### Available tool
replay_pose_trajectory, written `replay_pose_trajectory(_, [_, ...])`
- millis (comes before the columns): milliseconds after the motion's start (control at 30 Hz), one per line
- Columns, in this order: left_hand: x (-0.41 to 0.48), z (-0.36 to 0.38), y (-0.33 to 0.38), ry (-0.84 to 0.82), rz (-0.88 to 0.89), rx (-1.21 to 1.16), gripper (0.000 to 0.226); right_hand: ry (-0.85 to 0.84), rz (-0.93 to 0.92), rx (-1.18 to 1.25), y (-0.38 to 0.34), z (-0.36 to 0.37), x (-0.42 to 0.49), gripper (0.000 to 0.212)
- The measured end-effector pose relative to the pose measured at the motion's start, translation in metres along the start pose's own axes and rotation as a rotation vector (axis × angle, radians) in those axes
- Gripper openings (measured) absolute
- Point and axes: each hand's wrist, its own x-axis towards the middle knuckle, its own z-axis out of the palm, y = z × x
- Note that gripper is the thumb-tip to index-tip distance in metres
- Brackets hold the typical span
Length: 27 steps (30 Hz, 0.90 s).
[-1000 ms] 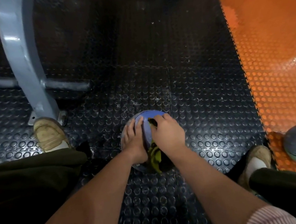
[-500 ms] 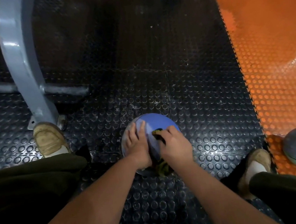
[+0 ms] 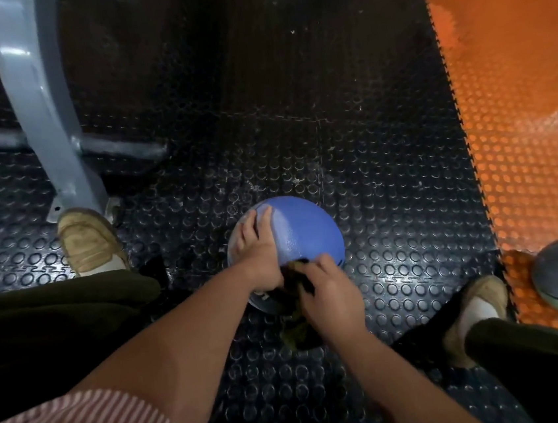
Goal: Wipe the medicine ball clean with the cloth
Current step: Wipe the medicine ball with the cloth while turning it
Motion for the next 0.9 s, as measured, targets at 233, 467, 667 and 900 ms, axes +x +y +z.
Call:
replay_pose_trajectory(233, [-0.004, 0.010, -0.008, 0.006, 0.009, 0.043, 0.123, -0.095, 0.112, -0.111, -0.026, -0.019, 0.107, 0.023])
replay_pose_trajectory(467, [0.003, -0.005, -0.006, -0.012, 0.007, -0.081, 0.124, 0.033, 0.002, -0.038, -0.012, -0.004, 0.027, 0.032])
replay_pose_trajectory(667, [-0.004, 0.002, -0.002, -0.043, 0.025, 0.046, 0.124, 0.037, 0.051, -0.123, -0.013, -0.004, 0.017, 0.019])
replay_pose_trajectory(900, [-0.008, 0.014, -0.016, -0.074, 0.037, 0.067, 0.129, -0.155, 0.144, -0.130, -0.046, -0.022, 0.098, 0.029])
